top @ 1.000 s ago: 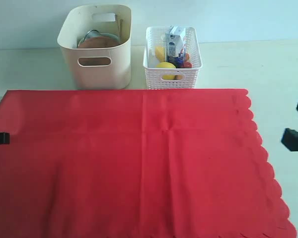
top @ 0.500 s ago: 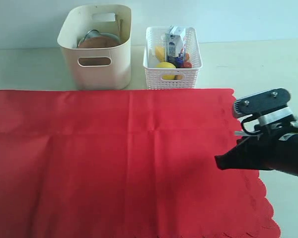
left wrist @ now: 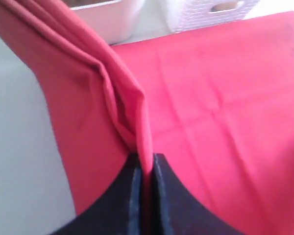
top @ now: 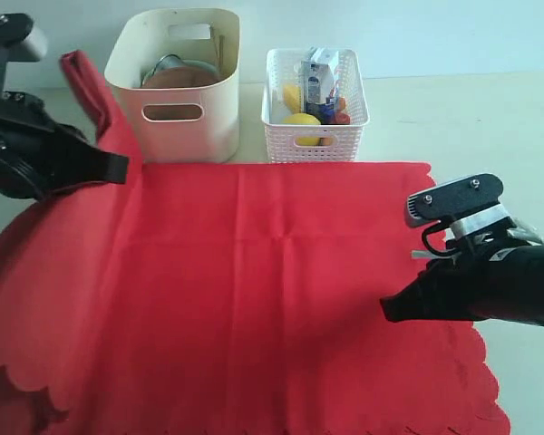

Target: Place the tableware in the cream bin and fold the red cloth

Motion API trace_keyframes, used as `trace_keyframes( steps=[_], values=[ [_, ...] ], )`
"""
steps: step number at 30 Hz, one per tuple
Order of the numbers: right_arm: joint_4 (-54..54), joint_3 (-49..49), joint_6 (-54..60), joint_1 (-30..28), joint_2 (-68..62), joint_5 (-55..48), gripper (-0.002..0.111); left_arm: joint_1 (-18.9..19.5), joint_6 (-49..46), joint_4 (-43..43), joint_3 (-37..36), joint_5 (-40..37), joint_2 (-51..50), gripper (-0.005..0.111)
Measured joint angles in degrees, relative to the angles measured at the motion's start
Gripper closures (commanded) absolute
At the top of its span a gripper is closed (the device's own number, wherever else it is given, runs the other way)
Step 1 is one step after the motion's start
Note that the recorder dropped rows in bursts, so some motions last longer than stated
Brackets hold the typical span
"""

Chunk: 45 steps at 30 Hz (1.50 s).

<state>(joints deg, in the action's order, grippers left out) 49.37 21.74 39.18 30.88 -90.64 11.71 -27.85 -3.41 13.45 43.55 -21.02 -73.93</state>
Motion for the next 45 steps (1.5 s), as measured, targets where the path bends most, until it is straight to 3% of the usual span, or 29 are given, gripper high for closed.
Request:
trace_keyframes(
  steps=[4,10,14,16,20,27,30,38,45],
  values=[
    [0.00,0.00,0.00,0.00,0.11,-0.10,0.108,-8.95,1.54,0.00,4.72,0.00,-3.69,0.106],
    [0.80,-0.33,3.61,0.00,9.43,-1.24,0.108,-18.52,2.14,0.00,15.82,-0.54,-15.26,0.106],
    [5.98,-2.86,8.82,0.00,19.18,2.55,0.108,-21.40,2.56,0.47,23.44,-3.80,-20.58,0.106],
    [15.19,-4.47,15.52,0.00,28.55,9.39,0.108,-23.04,3.41,0.45,27.95,-4.82,-24.42,0.106],
    [26.99,-5.14,26.24,0.00,41.19,12.92,0.108,-26.43,3.41,0.45,34.04,-5.64,-30.73,0.106],
    [29.52,-5.26,28.27,0.00,45.37,12.49,0.108,-27.31,3.41,0.62,42.26,-5.91,-40.28,0.103],
    [29.61,-5.26,28.36,0.00,45.12,12.38,0.108,-27.09,3.41,0.62,43.80,-5.27,-42.48,0.089],
    [29.61,-5.26,28.49,0.00,44.64,12.17,0.108,-27.09,3.41,0.52,45.52,0.48,-44.97,0.004],
    [29.61,-5.26,29.43,0.00,44.44,12.17,0.108,-26.11,2.25,0.52,46.32,-2.34,-43.82,0.003]
  ],
)
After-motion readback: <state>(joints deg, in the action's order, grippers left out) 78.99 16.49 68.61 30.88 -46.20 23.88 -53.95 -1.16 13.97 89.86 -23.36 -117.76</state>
